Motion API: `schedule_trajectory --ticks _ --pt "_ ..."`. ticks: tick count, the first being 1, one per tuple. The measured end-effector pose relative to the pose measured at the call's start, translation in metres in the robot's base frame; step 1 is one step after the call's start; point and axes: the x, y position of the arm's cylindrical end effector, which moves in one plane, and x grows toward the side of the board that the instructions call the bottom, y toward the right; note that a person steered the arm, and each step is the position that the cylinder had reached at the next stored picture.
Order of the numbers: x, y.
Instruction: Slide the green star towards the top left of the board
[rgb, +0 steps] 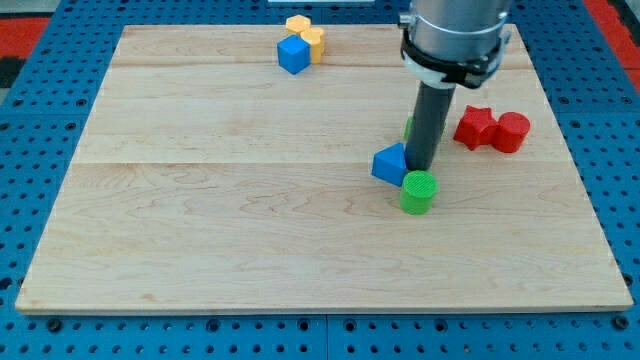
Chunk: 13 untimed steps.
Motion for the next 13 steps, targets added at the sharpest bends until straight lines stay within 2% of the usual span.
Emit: schedule_trajectory --ticks 2,6,7,8,9,11,13 --pt "-0.030 0.001" --pt "-0.030 0.000" --pt "-0.015 0.026" --pt "-0.030 0.043" --pt "-0.054 0.021" --pt "-0.064 -0.017" --pt "-0.123 -0.014"
